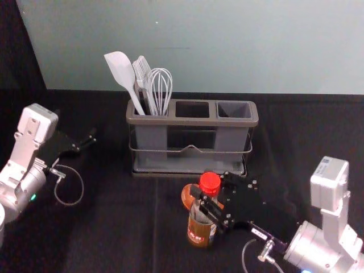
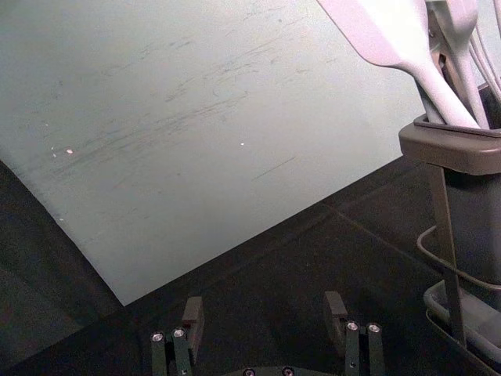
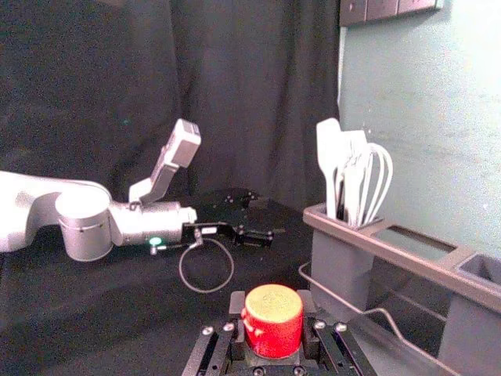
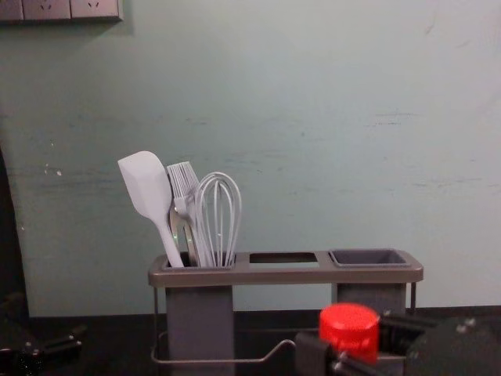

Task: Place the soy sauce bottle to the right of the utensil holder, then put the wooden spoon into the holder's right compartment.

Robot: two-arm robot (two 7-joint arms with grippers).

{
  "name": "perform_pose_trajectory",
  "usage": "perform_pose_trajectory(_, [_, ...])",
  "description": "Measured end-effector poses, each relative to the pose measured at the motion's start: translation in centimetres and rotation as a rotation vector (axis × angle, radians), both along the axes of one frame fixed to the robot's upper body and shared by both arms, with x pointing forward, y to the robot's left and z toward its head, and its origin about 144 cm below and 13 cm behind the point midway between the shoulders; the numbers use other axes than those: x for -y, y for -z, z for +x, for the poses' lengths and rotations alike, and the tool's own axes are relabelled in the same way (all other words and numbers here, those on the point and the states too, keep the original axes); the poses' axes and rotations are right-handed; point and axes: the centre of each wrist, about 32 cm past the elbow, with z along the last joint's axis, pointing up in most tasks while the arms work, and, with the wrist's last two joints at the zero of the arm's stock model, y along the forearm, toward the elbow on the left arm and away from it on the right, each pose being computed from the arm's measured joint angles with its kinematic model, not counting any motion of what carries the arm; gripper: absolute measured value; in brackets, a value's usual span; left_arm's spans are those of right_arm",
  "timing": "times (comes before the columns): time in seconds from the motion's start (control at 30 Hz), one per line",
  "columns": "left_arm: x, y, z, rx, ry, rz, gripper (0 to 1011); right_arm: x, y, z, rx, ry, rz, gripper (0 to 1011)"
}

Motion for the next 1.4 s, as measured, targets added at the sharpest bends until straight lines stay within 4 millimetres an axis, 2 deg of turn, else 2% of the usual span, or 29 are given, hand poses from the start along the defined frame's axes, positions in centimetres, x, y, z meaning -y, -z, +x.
perform_pose_trajectory(0.27, [0.0,0.0,0.0,0.000,0.000,0.000,1005,1.3,-1.7,-0.5,0.037,0.036,0.006,390])
perform_pose_trajectory(0.57, [0.0,0.0,0.0,0.000,0.000,0.000,1005,3.4,-2.5,-0.3,0.062,0.106,0.001,390])
perform_pose_trajectory(0.97, [0.0,0.0,0.0,0.000,0.000,0.000,1005,6.1,-2.3,0.4,0.059,0.206,-0.016,390])
perform_pose_trajectory(1.4, [0.0,0.0,0.0,0.000,0.000,0.000,1005,7.9,-1.5,1.9,0.039,0.305,-0.035,390])
